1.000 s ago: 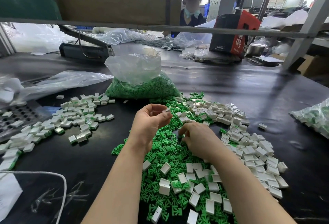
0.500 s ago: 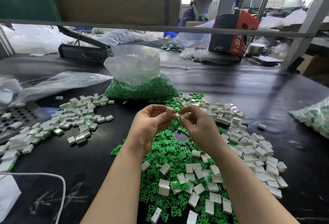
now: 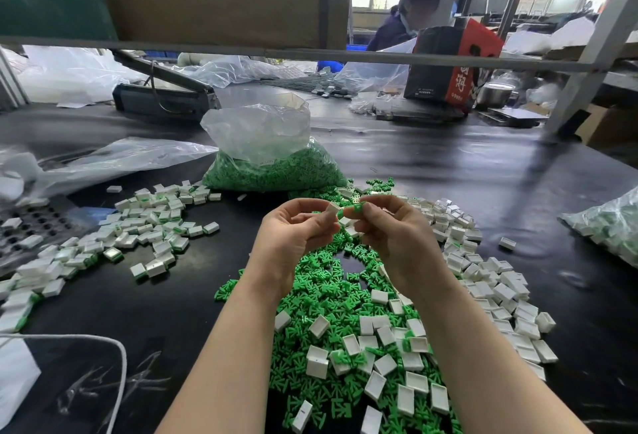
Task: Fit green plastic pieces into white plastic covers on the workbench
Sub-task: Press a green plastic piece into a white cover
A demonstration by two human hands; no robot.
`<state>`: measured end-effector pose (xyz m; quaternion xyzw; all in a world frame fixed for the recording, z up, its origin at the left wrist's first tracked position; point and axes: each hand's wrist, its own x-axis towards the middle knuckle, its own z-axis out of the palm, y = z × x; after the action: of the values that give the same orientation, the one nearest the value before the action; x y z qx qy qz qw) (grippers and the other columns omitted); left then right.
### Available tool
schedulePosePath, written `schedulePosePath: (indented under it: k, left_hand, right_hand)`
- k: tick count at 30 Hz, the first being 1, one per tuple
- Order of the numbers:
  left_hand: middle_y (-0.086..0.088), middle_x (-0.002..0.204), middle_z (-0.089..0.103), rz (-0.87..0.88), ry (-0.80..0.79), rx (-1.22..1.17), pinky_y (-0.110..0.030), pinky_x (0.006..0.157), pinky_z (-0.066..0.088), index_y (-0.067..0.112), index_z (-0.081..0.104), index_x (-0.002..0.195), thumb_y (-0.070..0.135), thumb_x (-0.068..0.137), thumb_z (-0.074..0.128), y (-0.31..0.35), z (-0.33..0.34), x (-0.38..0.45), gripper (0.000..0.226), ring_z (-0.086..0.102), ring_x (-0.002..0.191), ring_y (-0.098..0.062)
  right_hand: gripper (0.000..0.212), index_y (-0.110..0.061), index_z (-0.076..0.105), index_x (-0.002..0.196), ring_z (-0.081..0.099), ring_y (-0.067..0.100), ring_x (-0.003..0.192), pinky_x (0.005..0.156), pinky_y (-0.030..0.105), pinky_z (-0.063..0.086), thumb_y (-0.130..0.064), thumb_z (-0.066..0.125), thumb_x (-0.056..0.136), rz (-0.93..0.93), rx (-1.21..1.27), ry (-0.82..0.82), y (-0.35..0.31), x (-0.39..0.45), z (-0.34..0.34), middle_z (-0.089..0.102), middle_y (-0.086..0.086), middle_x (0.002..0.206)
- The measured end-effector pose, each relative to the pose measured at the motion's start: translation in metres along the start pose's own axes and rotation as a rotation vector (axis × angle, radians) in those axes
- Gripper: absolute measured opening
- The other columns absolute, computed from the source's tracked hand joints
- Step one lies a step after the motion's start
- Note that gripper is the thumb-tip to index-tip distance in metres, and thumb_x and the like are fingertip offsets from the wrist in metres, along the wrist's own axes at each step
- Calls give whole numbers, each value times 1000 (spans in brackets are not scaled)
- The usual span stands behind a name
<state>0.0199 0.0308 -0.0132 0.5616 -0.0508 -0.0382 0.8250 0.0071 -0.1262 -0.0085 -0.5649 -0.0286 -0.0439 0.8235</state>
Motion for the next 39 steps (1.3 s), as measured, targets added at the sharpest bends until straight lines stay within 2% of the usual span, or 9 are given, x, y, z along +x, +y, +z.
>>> schedulePosePath:
  k: [3, 9, 12, 15, 25, 30, 35, 39]
  left_hand:
    - [-5, 73, 72, 0, 7, 13, -20, 60, 55, 10, 71, 89, 21, 65, 79, 1, 1, 0, 27, 70, 68, -14]
    - [-3, 72, 71, 0, 15, 27, -20, 60, 55, 13, 75, 84, 21, 64, 80, 2, 1, -1, 22, 67, 66, -13]
    - [-5, 74, 72, 3, 19, 35, -20, 61, 55, 13, 77, 82, 21, 64, 80, 3, 2, -2, 20, 66, 66, -13]
    - [-7, 76, 73, 20, 20, 43, -21, 63, 56, 14, 79, 78, 22, 60, 80, 4, 3, -3, 19, 66, 66, -13]
    - [-9, 76, 74, 56, 30, 71, -22, 66, 57, 15, 79, 75, 23, 57, 81, 2, 4, -2, 19, 67, 67, -16]
    - [-10, 78, 74, 75, 36, 90, -23, 67, 57, 15, 79, 76, 22, 58, 81, 1, 3, -1, 19, 67, 70, -17]
    - [-9, 78, 75, 131, 7, 190, -22, 67, 56, 15, 78, 78, 11, 71, 79, -1, 0, 0, 8, 67, 70, -15]
    - [-7, 78, 74, 146, -21, 383, -20, 66, 54, 14, 75, 83, 5, 81, 74, -5, -3, 2, 9, 67, 69, -11]
  right_hand:
    - [16, -9, 61, 99, 55, 12, 61, 52, 18, 45, 4, 56, 91, 15, 44, -9, -1, 1, -4, 67, 12, 80]
    - [25, -17, 76, 97, 39, 12, 62, 57, 23, 33, 0, 58, 91, -73, -139, -53, 0, -2, -4, 51, 11, 79]
    - [18, -11, 71, 103, 50, 6, 61, 56, 17, 42, -2, 65, 89, -102, -202, -33, 1, -2, -2, 59, 5, 77]
    - [12, -8, 69, 96, 58, 0, 61, 56, 13, 45, -2, 70, 85, -133, -236, 11, 3, 0, -1, 67, -3, 76]
    - [8, -9, 69, 87, 55, 2, 54, 53, 16, 44, -2, 72, 83, -168, -273, 28, 4, 1, -2, 65, 0, 71]
    - [8, -9, 69, 84, 57, -1, 55, 53, 12, 44, -1, 72, 83, -202, -333, -14, 6, 3, -2, 66, -7, 64]
    - [2, -7, 67, 91, 59, 0, 58, 54, 12, 43, -6, 66, 90, -161, -505, -80, 5, 2, -8, 68, 2, 72]
    - [16, -12, 63, 83, 47, -1, 49, 54, 21, 37, -14, 55, 97, -115, -857, -180, 7, 3, -11, 65, 1, 68]
